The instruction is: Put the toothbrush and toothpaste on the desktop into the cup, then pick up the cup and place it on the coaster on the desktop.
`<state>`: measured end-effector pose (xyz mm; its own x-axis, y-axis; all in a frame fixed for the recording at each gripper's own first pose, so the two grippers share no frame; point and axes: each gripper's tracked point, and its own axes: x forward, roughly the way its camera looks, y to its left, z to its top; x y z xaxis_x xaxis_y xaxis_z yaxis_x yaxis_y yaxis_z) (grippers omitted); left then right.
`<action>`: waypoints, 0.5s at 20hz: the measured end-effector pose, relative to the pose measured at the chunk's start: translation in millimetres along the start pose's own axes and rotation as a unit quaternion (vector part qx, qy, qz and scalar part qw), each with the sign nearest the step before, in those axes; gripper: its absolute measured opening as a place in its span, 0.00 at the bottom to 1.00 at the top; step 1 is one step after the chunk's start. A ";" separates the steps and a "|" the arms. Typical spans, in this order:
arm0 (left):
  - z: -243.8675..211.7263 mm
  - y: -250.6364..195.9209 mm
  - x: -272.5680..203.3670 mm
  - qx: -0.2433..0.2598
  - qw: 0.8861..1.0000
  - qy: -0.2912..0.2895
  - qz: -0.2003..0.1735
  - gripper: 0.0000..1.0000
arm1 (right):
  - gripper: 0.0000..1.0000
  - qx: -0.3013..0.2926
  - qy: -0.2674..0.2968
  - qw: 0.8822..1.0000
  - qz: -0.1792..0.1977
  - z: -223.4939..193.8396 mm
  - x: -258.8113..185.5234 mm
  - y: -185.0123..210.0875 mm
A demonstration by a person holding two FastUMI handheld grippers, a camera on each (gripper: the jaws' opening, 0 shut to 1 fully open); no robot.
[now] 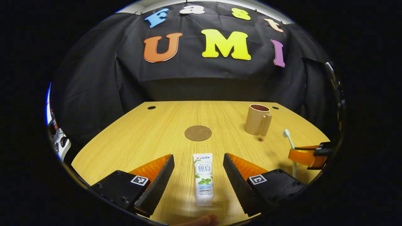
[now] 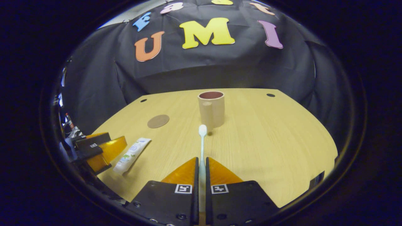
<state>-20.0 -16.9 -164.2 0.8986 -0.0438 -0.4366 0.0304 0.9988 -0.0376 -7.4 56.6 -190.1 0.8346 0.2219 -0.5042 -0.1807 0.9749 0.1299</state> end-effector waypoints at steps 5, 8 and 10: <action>-11.4 -3.2 8.7 0.001 1.000 0.028 0.008 0.99 | 0.07 -0.008 -0.044 0.999 0.007 22.8 -26.1 -2.2; -22.5 -9.3 13.8 -0.008 0.999 0.053 0.002 0.99 | 0.06 -0.015 -0.064 0.998 0.010 33.1 -37.3 -2.1; -27.4 -11.1 15.5 -0.010 0.998 0.067 -0.002 0.98 | 0.07 -0.020 -0.074 0.997 0.010 37.3 -41.9 -2.5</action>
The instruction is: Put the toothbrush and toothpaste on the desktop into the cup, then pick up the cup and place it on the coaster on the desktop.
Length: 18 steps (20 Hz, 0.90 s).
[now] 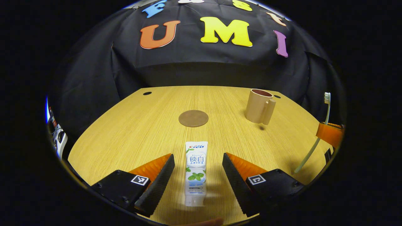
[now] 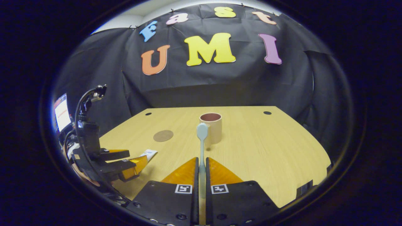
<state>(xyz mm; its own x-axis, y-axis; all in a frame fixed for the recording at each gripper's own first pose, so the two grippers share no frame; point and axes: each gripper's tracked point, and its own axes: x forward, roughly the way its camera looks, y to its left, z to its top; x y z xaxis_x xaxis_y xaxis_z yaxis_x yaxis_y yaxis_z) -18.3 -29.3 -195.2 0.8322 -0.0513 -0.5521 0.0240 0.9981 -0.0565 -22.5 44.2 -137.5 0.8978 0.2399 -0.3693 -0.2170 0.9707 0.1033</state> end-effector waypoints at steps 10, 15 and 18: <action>-29.7 4.8 9.2 -0.005 0.997 0.071 0.019 0.77 | 0.06 -0.004 -0.014 1.000 0.012 4.9 -7.3 0.9; -27.7 6.9 11.5 0.009 0.997 0.076 0.014 0.49 | 0.06 -0.005 -0.020 1.000 0.008 10.8 -8.6 -2.3; -26.8 7.2 11.7 0.004 0.998 0.066 0.003 0.51 | 0.06 -0.007 -0.022 1.000 0.002 14.5 -10.2 -4.2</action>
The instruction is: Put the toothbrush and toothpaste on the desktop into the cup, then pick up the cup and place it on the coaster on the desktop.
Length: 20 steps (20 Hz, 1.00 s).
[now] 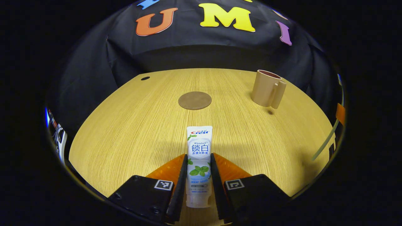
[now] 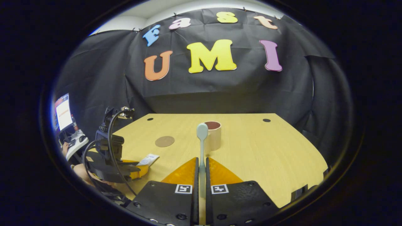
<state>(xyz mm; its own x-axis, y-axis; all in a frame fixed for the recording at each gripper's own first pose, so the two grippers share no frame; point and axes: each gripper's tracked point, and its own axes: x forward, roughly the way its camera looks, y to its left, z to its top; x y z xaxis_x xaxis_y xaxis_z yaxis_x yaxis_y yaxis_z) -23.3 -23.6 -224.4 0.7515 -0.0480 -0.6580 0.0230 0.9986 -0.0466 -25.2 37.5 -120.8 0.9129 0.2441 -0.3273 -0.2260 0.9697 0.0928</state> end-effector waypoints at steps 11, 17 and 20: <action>74.4 -3.3 -38.2 -0.012 0.986 -0.165 -0.030 0.40 | 0.07 -0.021 -0.020 1.000 -0.009 39.7 13.2 1.4; 113.5 -23.4 -48.6 -0.003 0.971 -0.231 -0.068 0.40 | 0.07 -0.036 -0.055 0.998 -0.008 91.1 51.9 3.2; 121.1 -26.6 -45.0 -0.004 0.968 -0.239 -0.075 0.40 | 0.07 -0.043 -0.068 0.997 -0.015 116.5 82.1 -2.6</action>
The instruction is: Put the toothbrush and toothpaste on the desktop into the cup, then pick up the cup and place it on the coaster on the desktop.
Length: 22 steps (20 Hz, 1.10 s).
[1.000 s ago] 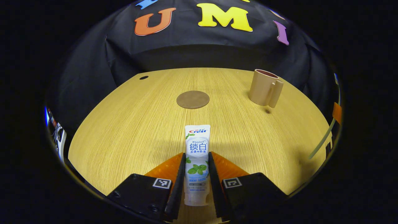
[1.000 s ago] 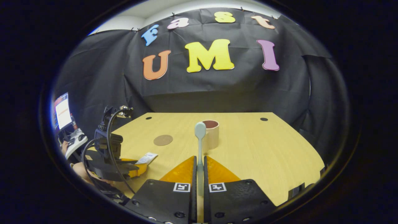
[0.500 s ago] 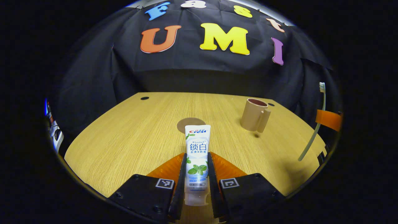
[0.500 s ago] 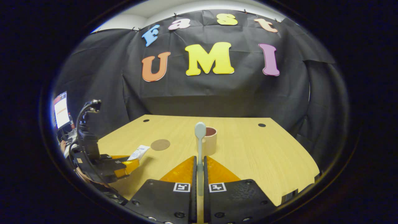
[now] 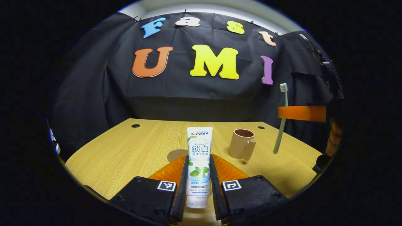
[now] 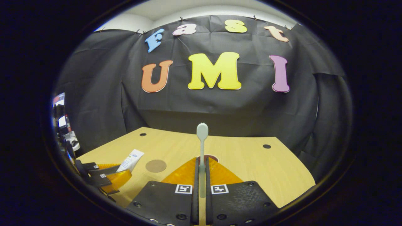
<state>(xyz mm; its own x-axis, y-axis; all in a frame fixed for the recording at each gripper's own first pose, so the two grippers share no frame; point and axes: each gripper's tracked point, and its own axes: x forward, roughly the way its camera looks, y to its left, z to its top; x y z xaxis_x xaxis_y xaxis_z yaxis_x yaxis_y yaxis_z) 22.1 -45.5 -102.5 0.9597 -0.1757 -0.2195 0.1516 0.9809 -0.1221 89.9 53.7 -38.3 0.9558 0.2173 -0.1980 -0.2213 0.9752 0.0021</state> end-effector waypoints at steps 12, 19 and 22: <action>8.2 8.1 15.1 0.011 1.000 -0.007 0.002 0.40 | 0.06 0.021 -0.022 1.000 0.003 17.6 124.4 -17.2; 23.6 -7.6 24.3 0.006 1.000 -0.024 -0.013 0.39 | 0.07 0.017 0.008 1.000 -0.005 -9.3 157.4 -25.4; 26.8 -12.7 24.6 0.002 1.000 -0.025 -0.017 0.40 | 0.06 0.009 0.033 0.999 -0.006 -25.1 167.2 -25.7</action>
<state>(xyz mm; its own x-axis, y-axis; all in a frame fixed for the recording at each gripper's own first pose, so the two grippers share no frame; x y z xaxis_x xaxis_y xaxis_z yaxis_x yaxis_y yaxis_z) 50.1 -60.0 -80.4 0.9648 -0.2039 -0.1662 0.1847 0.9750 -0.1239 250.6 63.9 -96.1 0.9435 0.2034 -0.2616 -0.2063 0.9783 0.0166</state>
